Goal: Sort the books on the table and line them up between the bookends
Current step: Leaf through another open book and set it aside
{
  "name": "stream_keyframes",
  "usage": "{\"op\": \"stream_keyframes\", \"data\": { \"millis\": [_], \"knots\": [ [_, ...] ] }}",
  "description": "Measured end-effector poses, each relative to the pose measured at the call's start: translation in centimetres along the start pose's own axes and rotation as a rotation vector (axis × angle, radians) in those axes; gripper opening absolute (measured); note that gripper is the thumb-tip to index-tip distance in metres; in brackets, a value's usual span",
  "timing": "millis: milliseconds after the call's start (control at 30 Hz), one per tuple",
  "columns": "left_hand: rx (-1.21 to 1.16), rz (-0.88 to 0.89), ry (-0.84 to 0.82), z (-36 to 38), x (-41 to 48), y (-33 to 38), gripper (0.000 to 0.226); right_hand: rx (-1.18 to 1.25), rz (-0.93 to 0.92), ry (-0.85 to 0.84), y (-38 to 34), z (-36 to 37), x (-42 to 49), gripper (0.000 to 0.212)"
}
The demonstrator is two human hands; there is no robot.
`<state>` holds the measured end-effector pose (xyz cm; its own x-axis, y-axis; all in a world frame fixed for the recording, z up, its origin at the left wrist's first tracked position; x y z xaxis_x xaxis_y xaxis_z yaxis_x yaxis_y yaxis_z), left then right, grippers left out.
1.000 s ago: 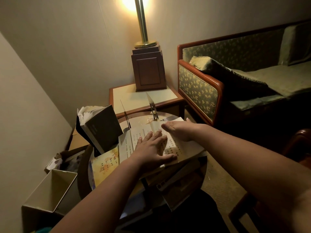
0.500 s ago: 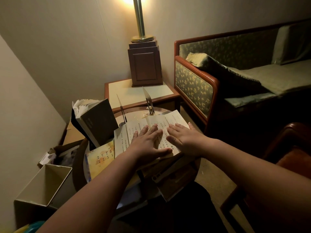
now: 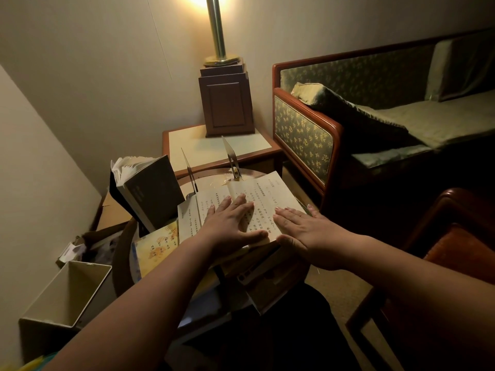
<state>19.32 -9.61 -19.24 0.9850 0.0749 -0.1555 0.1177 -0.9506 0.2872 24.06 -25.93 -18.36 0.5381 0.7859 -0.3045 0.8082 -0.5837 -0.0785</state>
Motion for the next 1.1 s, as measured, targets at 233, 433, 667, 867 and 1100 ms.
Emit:
{"op": "stream_keyframes", "data": {
  "millis": [233, 433, 667, 867, 1100],
  "knots": [
    [0.027, -0.007, -0.001, 0.1, 0.1, 0.0, 0.1, 0.069, 0.151, 0.018, 0.6, -1.8, 3.5, 0.085],
    [0.017, 0.002, 0.009, 0.2, -0.1, -0.1, 0.11, 0.198, 0.096, 0.049, -1.8, -2.1, 7.1, 0.076],
    [-0.037, -0.098, 0.158, -0.7, -1.4, -2.5, 0.076, 0.399, 0.095, 0.123, -1.3, -0.3, 9.0, 0.067],
    [-0.202, -0.353, 0.207, 0.4, -4.6, -7.5, 0.089, 0.384, 0.112, 0.163, -1.4, -0.2, 9.1, 0.067],
    [-0.373, -0.355, 0.309, 0.3, -5.9, -8.2, 0.089, 0.35, 0.129, 0.19, -1.4, -0.1, 9.3, 0.067]
  ]
}}
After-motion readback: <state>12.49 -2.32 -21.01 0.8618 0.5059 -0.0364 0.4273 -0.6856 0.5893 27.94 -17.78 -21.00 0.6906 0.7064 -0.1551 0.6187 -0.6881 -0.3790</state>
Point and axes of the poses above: each hand's wrist, its own x-axis towards the middle knuckle, its own z-axis out of the palm, y = z × x, the point moved 9 cm from there along x, towards the middle knuckle, and after that the axes turned 10 degrees about z, right-handed, at the moved point
